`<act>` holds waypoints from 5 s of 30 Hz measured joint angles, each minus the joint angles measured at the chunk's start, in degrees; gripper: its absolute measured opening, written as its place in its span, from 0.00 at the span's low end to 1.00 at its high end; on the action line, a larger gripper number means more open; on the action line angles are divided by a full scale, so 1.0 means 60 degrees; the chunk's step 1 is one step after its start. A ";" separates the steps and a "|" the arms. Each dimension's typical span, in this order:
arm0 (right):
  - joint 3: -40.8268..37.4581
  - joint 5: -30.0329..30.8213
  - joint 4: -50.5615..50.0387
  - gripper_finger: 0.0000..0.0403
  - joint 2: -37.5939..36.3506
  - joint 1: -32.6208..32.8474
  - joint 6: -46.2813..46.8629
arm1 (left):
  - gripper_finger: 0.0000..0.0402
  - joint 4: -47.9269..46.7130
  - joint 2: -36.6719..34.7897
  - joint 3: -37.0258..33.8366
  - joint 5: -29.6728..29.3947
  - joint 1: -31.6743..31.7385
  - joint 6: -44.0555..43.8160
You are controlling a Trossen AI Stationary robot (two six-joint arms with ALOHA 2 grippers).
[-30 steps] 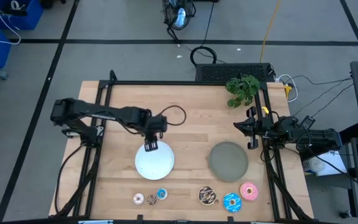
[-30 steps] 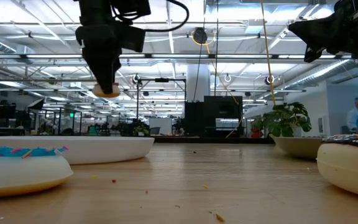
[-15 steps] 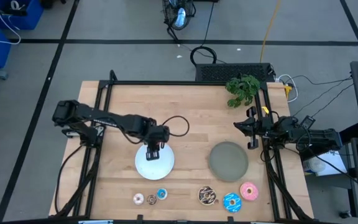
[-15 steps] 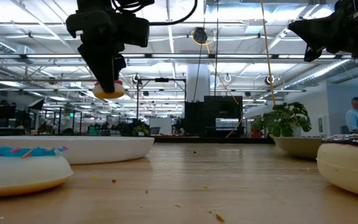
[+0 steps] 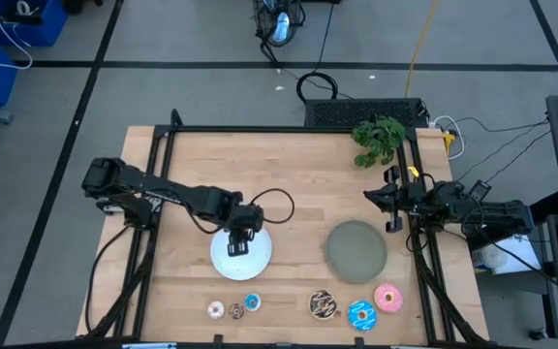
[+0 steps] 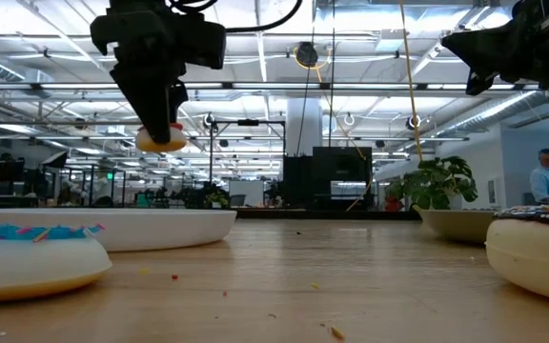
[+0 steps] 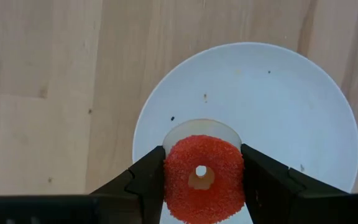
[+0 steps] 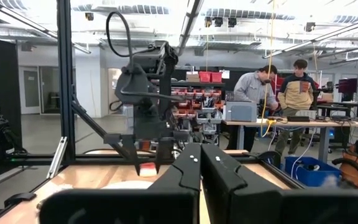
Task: Pick & Place donuts
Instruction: Put the small pink donut on the white plate, then put the small white donut on the white plate
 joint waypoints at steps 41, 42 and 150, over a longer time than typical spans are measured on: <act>0.0000 -0.0006 0.0024 0.00 0.0018 0.0001 0.0029 | 0.46 0.1865 0.0776 -0.1818 0.0031 -0.0042 -0.0701; 0.0000 -0.0009 0.0027 0.00 0.0018 0.0003 0.0029 | 0.46 0.1888 0.0776 -0.1863 0.0031 0.0000 -0.0759; -0.0002 -0.0038 -0.0009 0.00 0.0098 0.0004 0.0033 | 0.01 -0.1099 0.2027 0.3002 0.1065 -0.5321 -0.4748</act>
